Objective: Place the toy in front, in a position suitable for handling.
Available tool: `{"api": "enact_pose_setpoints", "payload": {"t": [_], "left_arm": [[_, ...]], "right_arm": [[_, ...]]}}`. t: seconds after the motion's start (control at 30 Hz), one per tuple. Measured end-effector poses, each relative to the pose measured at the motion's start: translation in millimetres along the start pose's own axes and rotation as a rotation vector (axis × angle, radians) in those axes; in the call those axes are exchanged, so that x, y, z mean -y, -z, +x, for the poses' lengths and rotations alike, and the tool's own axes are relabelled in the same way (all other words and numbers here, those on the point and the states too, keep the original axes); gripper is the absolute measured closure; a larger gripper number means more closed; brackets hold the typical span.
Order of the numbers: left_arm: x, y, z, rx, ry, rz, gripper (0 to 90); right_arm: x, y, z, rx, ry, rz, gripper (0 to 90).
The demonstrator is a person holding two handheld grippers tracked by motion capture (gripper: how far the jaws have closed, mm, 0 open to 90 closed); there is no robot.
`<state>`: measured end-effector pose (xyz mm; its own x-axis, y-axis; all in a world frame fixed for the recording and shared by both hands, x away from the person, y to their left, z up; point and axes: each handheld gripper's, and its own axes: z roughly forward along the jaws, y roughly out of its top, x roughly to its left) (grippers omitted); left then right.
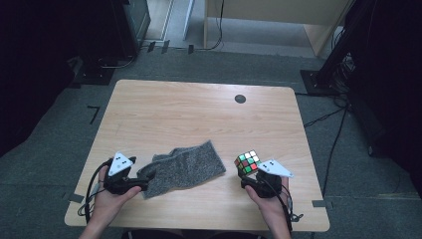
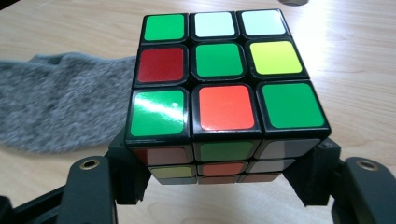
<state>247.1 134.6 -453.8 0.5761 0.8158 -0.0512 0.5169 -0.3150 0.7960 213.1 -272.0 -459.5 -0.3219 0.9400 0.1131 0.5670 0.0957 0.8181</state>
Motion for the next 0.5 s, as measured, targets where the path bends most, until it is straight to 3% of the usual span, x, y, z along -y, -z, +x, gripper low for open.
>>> {"api": "enact_pose_setpoints", "payload": {"t": [0.2, 0.3, 0.5], "left_arm": [[-16.3, -20.5, -22.9, 0.055, -0.017, 0.028, 14.2], [-21.1, -31.8, -35.3, 0.061, -0.03, 0.046, 14.2], [-14.3, -58.1, -53.0, 0.047, -0.098, 0.147, 14.2]], "right_arm": [[6.8, 2.8, 9.6, -0.03, 0.02, 0.009, 33.6], [9.1, 3.7, 15.4, -0.041, 0.033, 0.01, 33.6], [17.5, 5.2, 24.4, -0.056, 0.063, 0.021, 33.6]]}}
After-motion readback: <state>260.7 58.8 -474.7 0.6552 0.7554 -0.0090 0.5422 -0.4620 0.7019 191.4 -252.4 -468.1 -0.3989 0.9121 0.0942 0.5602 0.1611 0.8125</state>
